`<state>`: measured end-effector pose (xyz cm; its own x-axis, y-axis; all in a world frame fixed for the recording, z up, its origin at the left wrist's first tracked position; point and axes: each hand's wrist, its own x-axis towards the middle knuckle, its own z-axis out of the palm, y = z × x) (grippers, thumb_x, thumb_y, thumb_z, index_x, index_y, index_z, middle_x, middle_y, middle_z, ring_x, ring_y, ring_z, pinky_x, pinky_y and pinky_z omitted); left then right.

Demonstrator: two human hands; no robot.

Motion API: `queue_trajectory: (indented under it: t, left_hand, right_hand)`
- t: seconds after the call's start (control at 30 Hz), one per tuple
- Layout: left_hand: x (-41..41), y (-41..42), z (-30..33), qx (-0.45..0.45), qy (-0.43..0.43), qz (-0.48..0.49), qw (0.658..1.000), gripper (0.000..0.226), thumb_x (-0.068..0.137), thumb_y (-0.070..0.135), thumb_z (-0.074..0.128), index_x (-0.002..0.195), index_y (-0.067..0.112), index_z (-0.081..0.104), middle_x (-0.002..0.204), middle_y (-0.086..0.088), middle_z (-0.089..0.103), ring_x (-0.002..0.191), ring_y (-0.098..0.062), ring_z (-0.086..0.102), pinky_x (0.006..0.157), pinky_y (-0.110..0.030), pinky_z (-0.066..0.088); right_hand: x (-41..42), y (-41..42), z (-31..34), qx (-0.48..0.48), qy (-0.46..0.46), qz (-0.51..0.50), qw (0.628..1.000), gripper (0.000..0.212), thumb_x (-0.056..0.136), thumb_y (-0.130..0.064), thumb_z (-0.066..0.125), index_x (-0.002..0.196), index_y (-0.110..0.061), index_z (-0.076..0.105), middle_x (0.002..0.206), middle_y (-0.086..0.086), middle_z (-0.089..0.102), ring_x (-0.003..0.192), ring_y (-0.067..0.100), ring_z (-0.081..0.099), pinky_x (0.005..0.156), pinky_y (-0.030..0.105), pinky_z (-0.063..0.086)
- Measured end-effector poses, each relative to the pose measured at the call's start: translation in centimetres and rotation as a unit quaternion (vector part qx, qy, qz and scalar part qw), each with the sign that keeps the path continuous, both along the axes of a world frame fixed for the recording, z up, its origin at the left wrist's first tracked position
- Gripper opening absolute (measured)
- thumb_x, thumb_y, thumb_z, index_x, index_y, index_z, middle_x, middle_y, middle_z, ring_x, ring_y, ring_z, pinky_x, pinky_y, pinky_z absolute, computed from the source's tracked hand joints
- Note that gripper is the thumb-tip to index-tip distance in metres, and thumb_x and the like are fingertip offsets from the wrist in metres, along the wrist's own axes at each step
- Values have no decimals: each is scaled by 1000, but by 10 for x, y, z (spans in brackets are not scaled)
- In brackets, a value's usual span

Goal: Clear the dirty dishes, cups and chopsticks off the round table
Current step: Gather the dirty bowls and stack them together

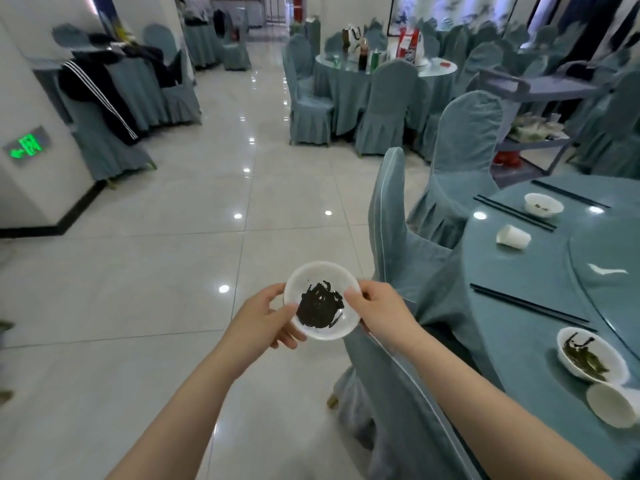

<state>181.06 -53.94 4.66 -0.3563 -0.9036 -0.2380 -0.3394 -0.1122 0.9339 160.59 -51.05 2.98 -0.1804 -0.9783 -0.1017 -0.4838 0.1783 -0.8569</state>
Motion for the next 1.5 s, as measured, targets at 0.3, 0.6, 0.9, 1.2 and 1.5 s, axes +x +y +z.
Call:
queue_trajectory:
  t: [0.3,0.6,0.9,1.2,1.5]
  left_hand:
    - [-20,-113,-7,-16,15,-6,1000,31,90,9,51,112,31,56,63,-10,71,50,-15,63,45,-19,42]
    - [-92,-215,-12,1,24,-165,986,35,88,8,50,103,38,56,64,-10,71,51,-15,64,46,-21,42]
    - [-188,-235,-23,2,-8,-291,957,32,90,11,50,106,38,55,65,-7,72,52,-15,65,45,-20,43]
    - [-278,-222,-34,30,-28,-300,953,32,92,9,49,102,38,57,66,-12,72,51,-16,64,49,-25,42]
    - [-305,-223,-53,57,-44,-289,955,30,92,7,48,103,33,58,64,-14,70,49,-15,61,49,-26,40]
  right_hand:
    - [-25,-81,-5,6,-117,-112,987,37,99,-37,41,76,-19,64,56,-2,63,46,7,52,46,20,42]
    - [-86,-71,-35,46,-158,-380,910,26,97,-29,46,93,-19,69,62,1,68,50,10,54,48,21,39]
    - [-164,15,-78,55,-307,-612,727,21,95,-25,53,101,-7,64,87,12,72,65,19,58,56,26,43]
    - [-271,68,-122,43,-383,-706,594,41,100,-44,39,102,-7,58,90,7,67,65,17,55,56,25,39]
    - [-313,68,-145,48,-401,-752,522,29,95,-19,36,76,-11,56,65,2,54,31,9,47,31,10,26]
